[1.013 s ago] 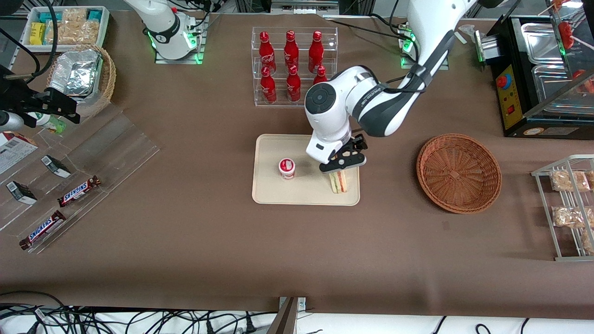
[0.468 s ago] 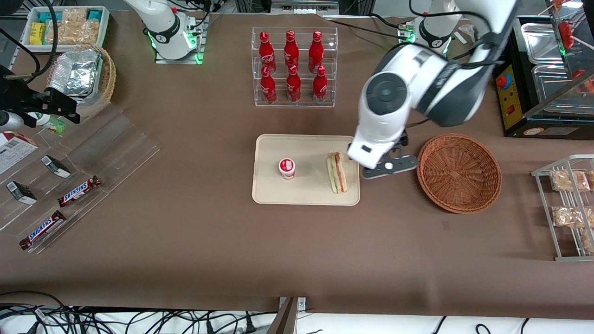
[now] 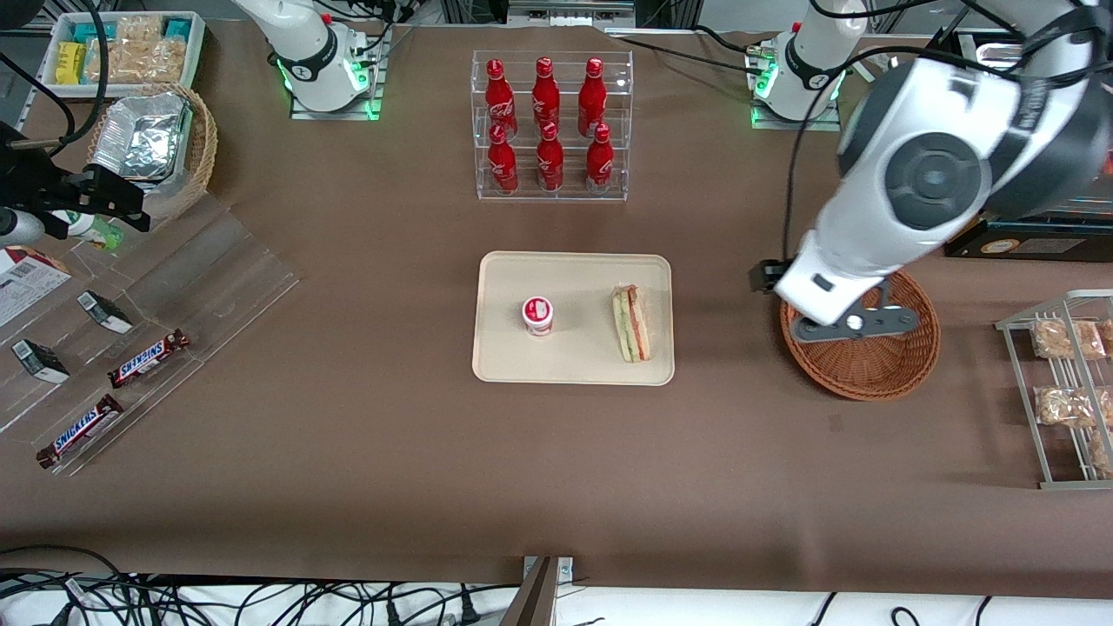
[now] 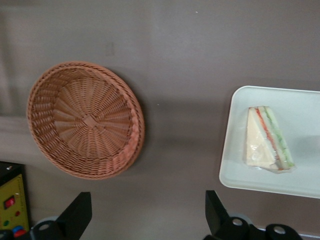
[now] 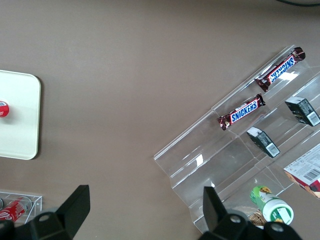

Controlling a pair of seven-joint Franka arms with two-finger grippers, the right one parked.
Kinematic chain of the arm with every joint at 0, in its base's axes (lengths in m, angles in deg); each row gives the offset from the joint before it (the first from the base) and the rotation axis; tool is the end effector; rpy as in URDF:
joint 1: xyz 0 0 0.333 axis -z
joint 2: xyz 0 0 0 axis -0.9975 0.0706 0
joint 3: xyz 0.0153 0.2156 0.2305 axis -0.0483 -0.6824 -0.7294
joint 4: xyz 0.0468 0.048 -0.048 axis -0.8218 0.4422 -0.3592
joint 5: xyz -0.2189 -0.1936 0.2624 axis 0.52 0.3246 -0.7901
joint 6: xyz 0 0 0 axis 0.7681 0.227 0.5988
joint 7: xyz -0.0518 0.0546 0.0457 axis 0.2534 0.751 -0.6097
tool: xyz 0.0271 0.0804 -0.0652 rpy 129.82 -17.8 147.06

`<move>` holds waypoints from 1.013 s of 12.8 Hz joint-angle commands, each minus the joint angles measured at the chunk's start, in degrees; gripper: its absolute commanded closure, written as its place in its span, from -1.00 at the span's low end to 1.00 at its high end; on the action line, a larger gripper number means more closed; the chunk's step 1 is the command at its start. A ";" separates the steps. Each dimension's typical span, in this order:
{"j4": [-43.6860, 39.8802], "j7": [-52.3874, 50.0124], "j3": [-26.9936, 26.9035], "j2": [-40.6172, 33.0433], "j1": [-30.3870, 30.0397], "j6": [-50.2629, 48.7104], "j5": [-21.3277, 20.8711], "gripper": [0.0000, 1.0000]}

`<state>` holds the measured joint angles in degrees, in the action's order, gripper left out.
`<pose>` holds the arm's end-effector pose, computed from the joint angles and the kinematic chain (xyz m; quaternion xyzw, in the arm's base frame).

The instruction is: Place sandwich from basket to tray

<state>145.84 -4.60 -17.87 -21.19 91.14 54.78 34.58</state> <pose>0.6271 -0.1722 0.5131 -0.9948 -0.0365 0.0809 0.0495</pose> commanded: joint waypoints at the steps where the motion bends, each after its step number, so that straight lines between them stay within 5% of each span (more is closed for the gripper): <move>1: -0.21 9.19 -5.88 -2.37 0.52 -2.01 3.04 -1.00; 5: -0.39 19.57 -12.39 -3.43 0.52 -4.47 5.32 -1.00; 13: -0.39 20.91 -14.50 -3.16 0.79 -4.30 7.00 -1.00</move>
<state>145.62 14.95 -30.51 -23.98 91.28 51.24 40.29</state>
